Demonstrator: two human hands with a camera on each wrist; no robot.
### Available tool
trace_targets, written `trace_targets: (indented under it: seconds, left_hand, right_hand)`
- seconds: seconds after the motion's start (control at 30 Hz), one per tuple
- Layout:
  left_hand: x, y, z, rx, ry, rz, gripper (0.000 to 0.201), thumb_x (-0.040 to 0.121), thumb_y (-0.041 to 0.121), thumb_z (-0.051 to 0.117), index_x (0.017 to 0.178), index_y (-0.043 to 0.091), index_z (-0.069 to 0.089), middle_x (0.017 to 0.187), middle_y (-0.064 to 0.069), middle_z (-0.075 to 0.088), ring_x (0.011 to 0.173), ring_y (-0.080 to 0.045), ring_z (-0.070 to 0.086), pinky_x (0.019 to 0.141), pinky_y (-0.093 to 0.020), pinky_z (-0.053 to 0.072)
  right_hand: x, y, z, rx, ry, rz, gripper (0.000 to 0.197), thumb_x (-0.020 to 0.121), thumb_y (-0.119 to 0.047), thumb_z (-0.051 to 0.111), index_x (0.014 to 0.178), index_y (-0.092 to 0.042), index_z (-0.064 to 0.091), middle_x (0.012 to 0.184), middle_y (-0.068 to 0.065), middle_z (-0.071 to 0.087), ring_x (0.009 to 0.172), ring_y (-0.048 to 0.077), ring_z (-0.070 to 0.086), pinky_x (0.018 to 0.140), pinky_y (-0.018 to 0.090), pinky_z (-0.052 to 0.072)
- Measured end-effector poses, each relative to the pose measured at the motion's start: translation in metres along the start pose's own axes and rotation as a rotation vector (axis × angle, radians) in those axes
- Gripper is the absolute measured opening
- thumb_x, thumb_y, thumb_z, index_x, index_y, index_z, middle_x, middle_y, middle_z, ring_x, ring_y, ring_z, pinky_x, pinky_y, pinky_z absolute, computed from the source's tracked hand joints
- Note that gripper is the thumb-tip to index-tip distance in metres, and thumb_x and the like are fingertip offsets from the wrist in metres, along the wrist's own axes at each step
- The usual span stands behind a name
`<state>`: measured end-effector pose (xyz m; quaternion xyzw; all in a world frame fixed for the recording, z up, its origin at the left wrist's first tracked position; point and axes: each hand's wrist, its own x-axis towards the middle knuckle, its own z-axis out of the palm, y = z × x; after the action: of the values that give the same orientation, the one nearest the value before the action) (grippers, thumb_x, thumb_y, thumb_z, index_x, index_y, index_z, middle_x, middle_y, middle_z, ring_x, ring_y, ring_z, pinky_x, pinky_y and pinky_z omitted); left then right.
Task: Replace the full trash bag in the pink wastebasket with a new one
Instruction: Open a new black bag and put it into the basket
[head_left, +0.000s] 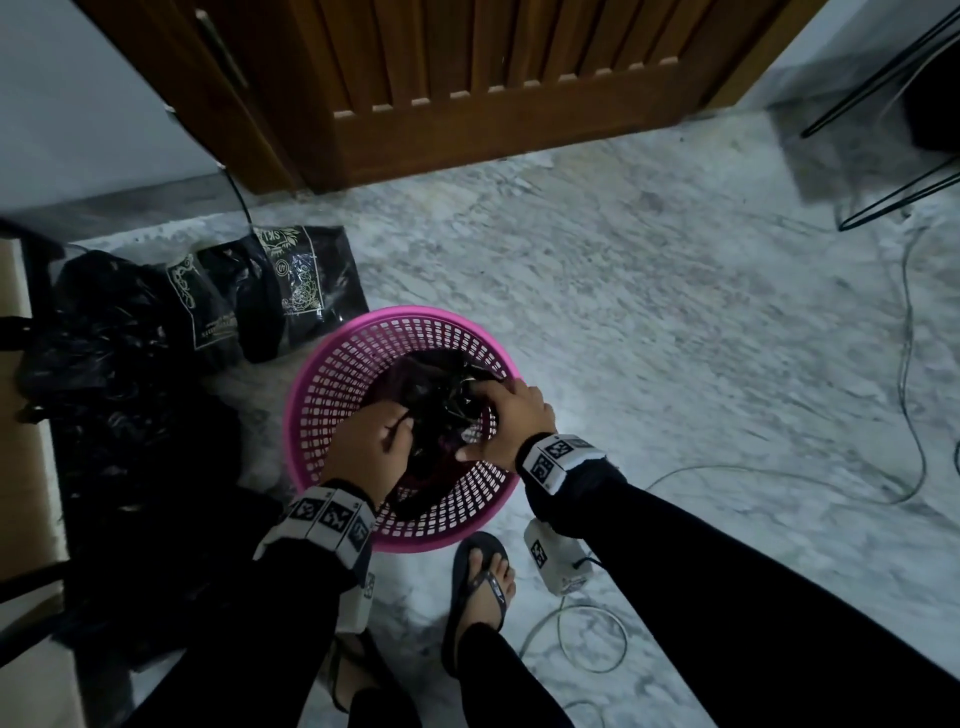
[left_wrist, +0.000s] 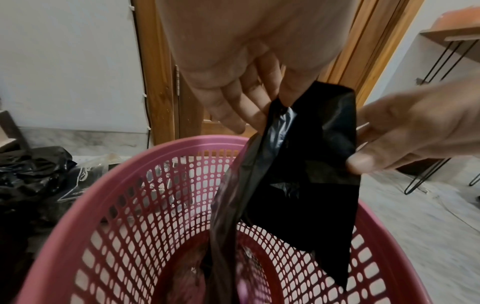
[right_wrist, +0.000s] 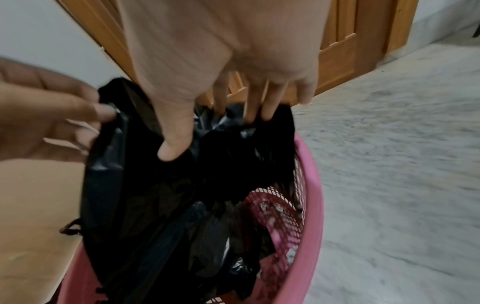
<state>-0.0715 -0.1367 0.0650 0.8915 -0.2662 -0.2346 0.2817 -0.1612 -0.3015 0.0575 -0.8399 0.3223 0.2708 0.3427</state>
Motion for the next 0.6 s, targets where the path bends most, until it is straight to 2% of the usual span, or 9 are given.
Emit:
trace_targets:
  seconds: [0.1, 0.17, 0.27, 0.33, 0.37, 0.43, 0.5, 0.57, 0.6]
  left_hand:
    - [-0.003, 0.000, -0.014, -0.005, -0.013, -0.080, 0.009, 0.087, 0.013, 0.055, 0.082, 0.008, 0.060, 0.067, 0.003, 0.057, 0.066, -0.010, 0.047, 0.058, -0.004, 0.029]
    - [-0.005, -0.003, -0.020, -0.036, -0.012, -0.124, 0.008, 0.086, 0.014, 0.057, 0.078, 0.014, 0.055, 0.061, 0.011, 0.050, 0.060, -0.008, 0.047, 0.057, -0.007, 0.029]
    - [-0.010, -0.010, -0.027, -0.027, -0.004, -0.135, 0.007, 0.084, 0.013, 0.058, 0.078, 0.012, 0.056, 0.060, 0.016, 0.048, 0.058, 0.001, 0.046, 0.055, -0.010, 0.031]
    - [-0.014, -0.014, -0.032, -0.037, 0.005, -0.155, 0.006, 0.084, 0.012, 0.059, 0.079, 0.008, 0.058, 0.060, 0.016, 0.048, 0.058, -0.002, 0.048, 0.060, -0.021, 0.038]
    - [-0.017, -0.015, -0.034, -0.039, 0.016, -0.168, 0.006, 0.083, 0.012, 0.059, 0.082, 0.006, 0.058, 0.061, 0.014, 0.051, 0.059, -0.007, 0.052, 0.065, -0.025, 0.042]
    - [-0.021, -0.015, -0.038, -0.068, 0.054, -0.209, 0.020, 0.082, 0.014, 0.062, 0.099, 0.007, 0.057, 0.079, 0.003, 0.064, 0.078, -0.022, 0.063, 0.077, -0.032, 0.047]
    - [-0.023, -0.015, -0.043, -0.182, 0.106, -0.255, 0.051, 0.075, 0.016, 0.070, 0.121, 0.012, 0.048, 0.112, -0.003, 0.061, 0.104, -0.019, 0.058, 0.090, -0.030, 0.043]
    - [-0.022, -0.013, -0.048, -0.320, 0.139, -0.215, 0.076, 0.067, 0.018, 0.078, 0.132, 0.020, 0.038, 0.128, 0.003, 0.051, 0.116, -0.008, 0.048, 0.099, -0.025, 0.037]
    - [-0.020, -0.010, -0.050, -0.343, 0.139, -0.170, 0.080, 0.066, 0.020, 0.080, 0.133, 0.023, 0.036, 0.131, 0.004, 0.049, 0.118, -0.007, 0.047, 0.100, -0.025, 0.036]
  right_hand:
    - [0.002, -0.008, 0.009, 0.036, 0.229, -0.041, 0.074, 0.063, -0.045, 0.076, 0.129, -0.039, 0.044, 0.134, 0.008, 0.033, 0.123, 0.031, 0.031, 0.104, 0.043, 0.031]
    - [0.006, -0.016, 0.012, 0.053, 0.331, -0.067, 0.051, 0.071, -0.042, 0.069, 0.119, -0.031, 0.057, 0.134, 0.010, 0.036, 0.120, 0.033, 0.033, 0.102, 0.045, 0.032]
    - [0.007, -0.029, 0.014, 0.094, 0.389, -0.147, 0.032, 0.072, -0.031, 0.067, 0.103, -0.020, 0.067, 0.132, 0.013, 0.045, 0.118, 0.038, 0.038, 0.100, 0.051, 0.034]
    - [0.008, -0.036, 0.014, 0.093, 0.435, -0.215, 0.030, 0.070, -0.025, 0.063, 0.098, -0.017, 0.069, 0.131, 0.013, 0.050, 0.119, 0.040, 0.040, 0.102, 0.054, 0.032]
    - [0.009, -0.039, 0.014, 0.070, 0.446, -0.243, 0.031, 0.070, -0.025, 0.061, 0.099, -0.017, 0.068, 0.132, 0.011, 0.051, 0.121, 0.038, 0.040, 0.105, 0.056, 0.028]
    - [0.008, -0.046, 0.010, 0.038, 0.428, -0.273, 0.030, 0.075, -0.021, 0.058, 0.103, -0.014, 0.064, 0.131, 0.006, 0.053, 0.126, 0.031, 0.039, 0.112, 0.057, 0.014]
    - [0.004, -0.052, 0.005, 0.046, 0.384, -0.304, 0.025, 0.079, -0.017, 0.057, 0.103, -0.011, 0.061, 0.118, 0.006, 0.061, 0.121, 0.026, 0.047, 0.114, 0.054, 0.007]
    - [-0.002, -0.056, 0.000, 0.030, 0.323, -0.364, 0.022, 0.082, -0.013, 0.056, 0.103, -0.010, 0.059, 0.103, 0.009, 0.067, 0.109, 0.027, 0.055, 0.114, 0.051, 0.013]
    - [-0.005, -0.057, -0.001, 0.019, 0.292, -0.403, 0.022, 0.082, -0.011, 0.056, 0.104, -0.009, 0.059, 0.098, 0.011, 0.068, 0.102, 0.029, 0.059, 0.112, 0.049, 0.021]
